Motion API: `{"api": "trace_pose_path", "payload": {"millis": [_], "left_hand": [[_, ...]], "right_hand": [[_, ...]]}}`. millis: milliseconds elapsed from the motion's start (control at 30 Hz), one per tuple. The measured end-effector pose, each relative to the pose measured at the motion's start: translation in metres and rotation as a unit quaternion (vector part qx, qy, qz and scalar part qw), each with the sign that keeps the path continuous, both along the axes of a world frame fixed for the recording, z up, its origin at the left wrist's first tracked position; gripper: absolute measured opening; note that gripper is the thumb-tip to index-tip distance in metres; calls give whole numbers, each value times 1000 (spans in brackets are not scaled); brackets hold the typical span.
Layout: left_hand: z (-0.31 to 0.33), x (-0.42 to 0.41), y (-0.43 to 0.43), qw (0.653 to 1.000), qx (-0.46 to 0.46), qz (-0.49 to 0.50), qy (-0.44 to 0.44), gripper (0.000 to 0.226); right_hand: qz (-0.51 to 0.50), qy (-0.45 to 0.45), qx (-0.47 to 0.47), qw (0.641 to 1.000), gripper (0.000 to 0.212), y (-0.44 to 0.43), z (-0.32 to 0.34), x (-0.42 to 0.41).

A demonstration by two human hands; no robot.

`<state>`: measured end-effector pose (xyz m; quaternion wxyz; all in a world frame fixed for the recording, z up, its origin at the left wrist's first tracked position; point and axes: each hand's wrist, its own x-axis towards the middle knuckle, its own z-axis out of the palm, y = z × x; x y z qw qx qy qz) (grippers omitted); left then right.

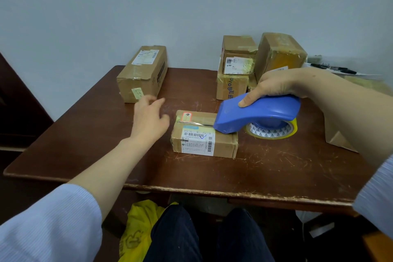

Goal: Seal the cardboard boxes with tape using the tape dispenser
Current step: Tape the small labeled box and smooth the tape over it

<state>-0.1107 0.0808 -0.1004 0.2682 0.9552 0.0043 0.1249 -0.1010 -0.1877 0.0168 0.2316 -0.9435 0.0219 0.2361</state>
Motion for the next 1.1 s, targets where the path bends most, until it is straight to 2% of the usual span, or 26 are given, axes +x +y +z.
{"api": "trace_pose_path", "payload": {"millis": [33,67,133,200,267,333,600,700,900,1100], "left_hand": [[8,1,-5,997,-24,-73,2,62],[16,2,-14,986,-15,-158,50,73],[25,4,-36,941,90,-280,165,106],[26,9,-51,908,184,-318,199,126],[22,15,-57,903,199,-324,202,132],[22,17,-59,905,185,-321,210,131],[12,26,-53,907,193,-341,154,118],[11,26,-52,902,203,-349,154,115],[13,22,-53,898,209,-350,162,112],[14,22,-53,899,210,-346,169,112]], "right_hand": [[0,2,0,1000,37,-1,0,1],[0,4,-1,1000,37,-1,0,1],[1,4,-3,1000,37,0,1,1],[3,2,-3,1000,36,0,2,0],[5,-1,-2,1000,36,0,1,-1],[6,-3,0,1000,36,-1,1,-1],[18,9,1,1000,43,-9,6,-4],[18,22,10,1000,50,-14,3,-5],[18,42,24,999,51,-32,6,-7],[-12,44,28,999,67,-71,10,-17]]}}
